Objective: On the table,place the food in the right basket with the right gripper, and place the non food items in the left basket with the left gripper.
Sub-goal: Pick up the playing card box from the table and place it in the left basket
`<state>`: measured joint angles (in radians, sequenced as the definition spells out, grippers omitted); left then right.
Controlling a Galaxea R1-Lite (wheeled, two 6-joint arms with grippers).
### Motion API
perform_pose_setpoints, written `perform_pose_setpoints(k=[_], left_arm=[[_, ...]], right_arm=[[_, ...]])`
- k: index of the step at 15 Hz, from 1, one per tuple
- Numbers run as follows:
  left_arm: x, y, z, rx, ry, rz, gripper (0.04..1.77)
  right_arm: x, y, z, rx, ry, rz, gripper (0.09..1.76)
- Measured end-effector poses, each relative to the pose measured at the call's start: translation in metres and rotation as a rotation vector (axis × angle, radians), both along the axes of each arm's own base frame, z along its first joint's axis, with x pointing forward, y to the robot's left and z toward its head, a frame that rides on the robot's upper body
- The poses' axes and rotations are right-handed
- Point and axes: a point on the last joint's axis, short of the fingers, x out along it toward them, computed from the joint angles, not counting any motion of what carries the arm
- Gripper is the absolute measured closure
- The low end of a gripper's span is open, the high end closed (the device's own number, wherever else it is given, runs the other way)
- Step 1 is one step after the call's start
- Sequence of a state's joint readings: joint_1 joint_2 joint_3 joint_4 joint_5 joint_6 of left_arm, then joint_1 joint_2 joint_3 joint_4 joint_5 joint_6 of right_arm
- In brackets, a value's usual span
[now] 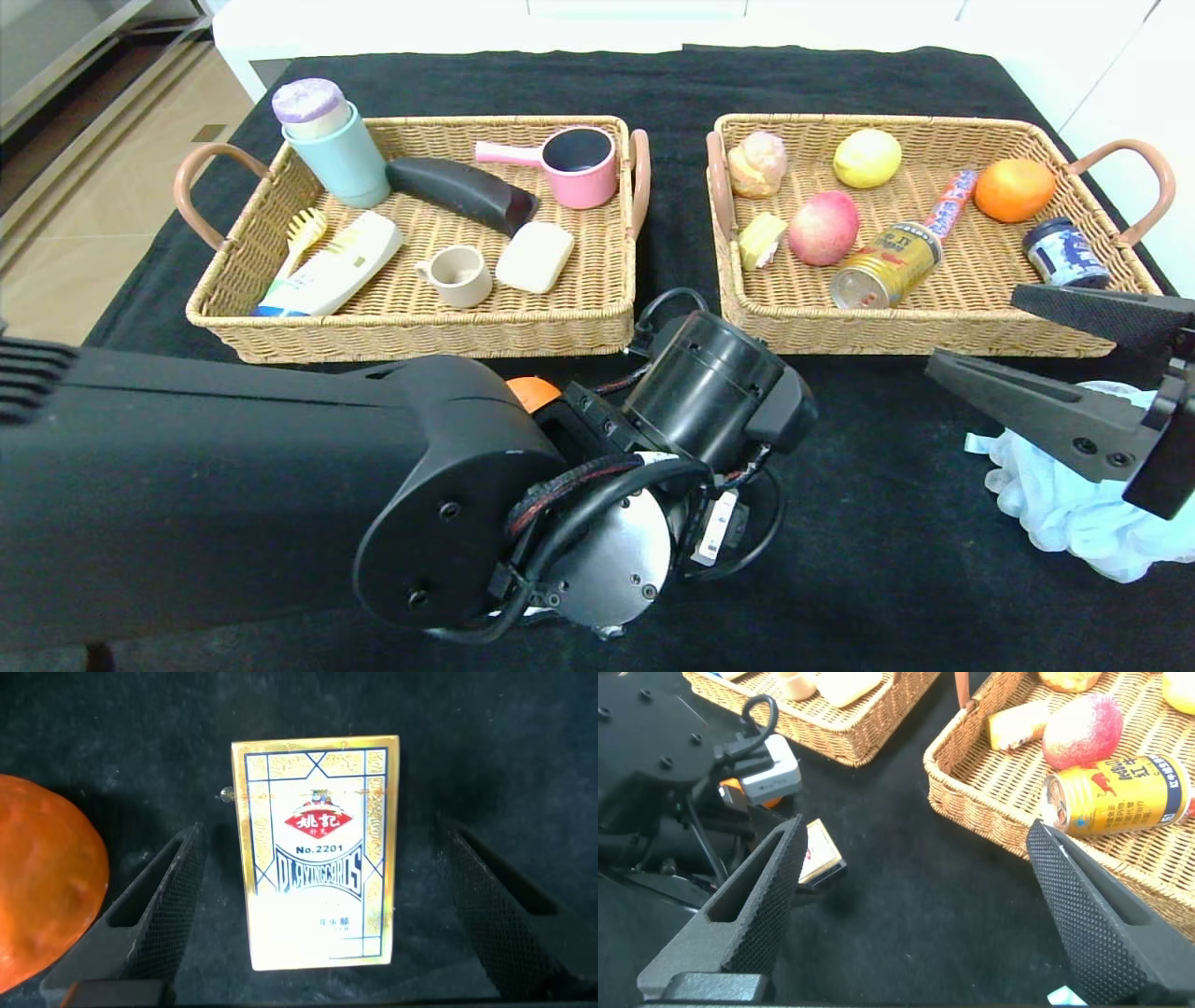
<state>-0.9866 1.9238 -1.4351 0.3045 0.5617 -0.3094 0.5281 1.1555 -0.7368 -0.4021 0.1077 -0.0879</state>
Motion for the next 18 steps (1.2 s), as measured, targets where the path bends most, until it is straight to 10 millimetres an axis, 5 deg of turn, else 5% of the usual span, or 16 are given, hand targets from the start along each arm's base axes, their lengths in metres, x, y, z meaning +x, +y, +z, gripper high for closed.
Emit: perform_pose_setpoints(k=[6, 11, 18], left_arm=[[0.000, -0.001, -0.004, 0.010, 0.008, -0.001, 0.09], [-0.001, -0.002, -0.006, 0.020, 0.014, -0.006, 0.73], [-0.001, -0.002, -0.012, 0.033, 0.022, -0.007, 0.77]], right_arm=[[0.001, 0.001, -0.001, -0.004, 0.006, 0.002, 0.14], [0.001, 0.001, -0.002, -0.005, 0.008, 0.002, 0.14], [0.002, 0.002, -0.003, -0.007, 0.011, 0.003, 0.14]])
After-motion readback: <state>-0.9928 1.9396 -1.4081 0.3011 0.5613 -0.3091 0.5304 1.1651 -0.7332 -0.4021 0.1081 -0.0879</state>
